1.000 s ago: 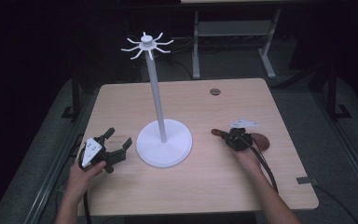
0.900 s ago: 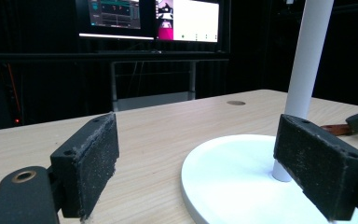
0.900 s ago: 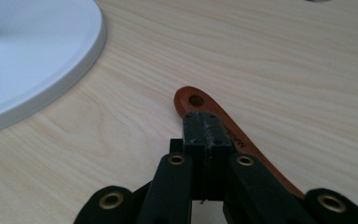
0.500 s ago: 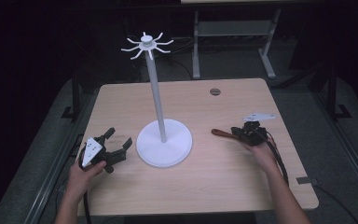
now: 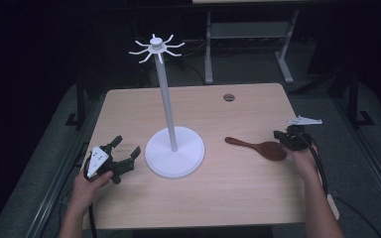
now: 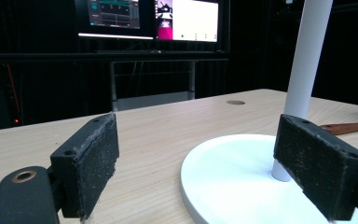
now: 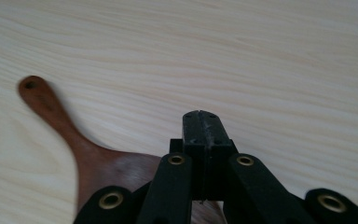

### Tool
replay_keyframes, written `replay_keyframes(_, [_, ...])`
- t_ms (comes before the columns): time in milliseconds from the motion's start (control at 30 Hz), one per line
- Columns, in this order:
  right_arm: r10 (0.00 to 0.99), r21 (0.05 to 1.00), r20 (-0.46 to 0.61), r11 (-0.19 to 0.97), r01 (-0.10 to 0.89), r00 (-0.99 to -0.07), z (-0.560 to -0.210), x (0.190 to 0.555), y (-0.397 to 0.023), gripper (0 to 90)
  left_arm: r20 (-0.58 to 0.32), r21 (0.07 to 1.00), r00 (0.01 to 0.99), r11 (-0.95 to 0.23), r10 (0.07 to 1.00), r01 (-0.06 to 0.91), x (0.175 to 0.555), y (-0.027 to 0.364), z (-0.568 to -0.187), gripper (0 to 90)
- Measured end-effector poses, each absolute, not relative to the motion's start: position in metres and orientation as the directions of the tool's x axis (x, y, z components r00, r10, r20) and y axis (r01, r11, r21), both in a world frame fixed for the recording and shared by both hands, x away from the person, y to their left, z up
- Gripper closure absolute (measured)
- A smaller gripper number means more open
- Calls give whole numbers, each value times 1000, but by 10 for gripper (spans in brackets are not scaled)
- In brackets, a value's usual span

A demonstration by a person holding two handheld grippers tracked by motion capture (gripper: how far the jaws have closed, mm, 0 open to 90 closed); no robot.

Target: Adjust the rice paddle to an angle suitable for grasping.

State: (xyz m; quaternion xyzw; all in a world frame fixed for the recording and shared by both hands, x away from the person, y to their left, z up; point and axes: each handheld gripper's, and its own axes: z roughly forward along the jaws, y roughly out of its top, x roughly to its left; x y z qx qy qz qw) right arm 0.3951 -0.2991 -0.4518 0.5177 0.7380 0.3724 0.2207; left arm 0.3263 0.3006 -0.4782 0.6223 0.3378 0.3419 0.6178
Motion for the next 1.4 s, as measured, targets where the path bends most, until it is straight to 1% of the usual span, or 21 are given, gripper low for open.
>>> replay_keyframes(100, [937, 772, 78, 159, 616, -340, -459, 398, -309, 898, 6, 1000, 538, -6, 843, -3, 326, 301, -478, 134])
replay_keyframes(267, [939, 754, 95, 149, 640, -330, -467, 400, -315, 898, 1, 1000, 537, 0, 843, -2, 326, 300, -478, 134])
replay_keyframes(467, [935, 729, 98, 166, 664, -342, -472, 402, -312, 898, -1, 1000, 538, 3, 843, -2, 326, 300, -478, 134])
replay_keyframes(733, [931, 727, 100, 172, 665, -351, -472, 398, -312, 898, 7, 1000, 538, -6, 843, -3, 326, 301, -478, 134])
replay_keyframes(1100, [908, 722, 115, 202, 662, -403, -471, 384, -307, 898, 9, 1000, 538, -9, 843, -2, 326, 301, -478, 134])
replay_keyframes(1400, [900, 714, 117, 217, 666, -419, -471, 372, -302, 899, 8, 1000, 537, -6, 844, -6, 326, 300, -478, 134])
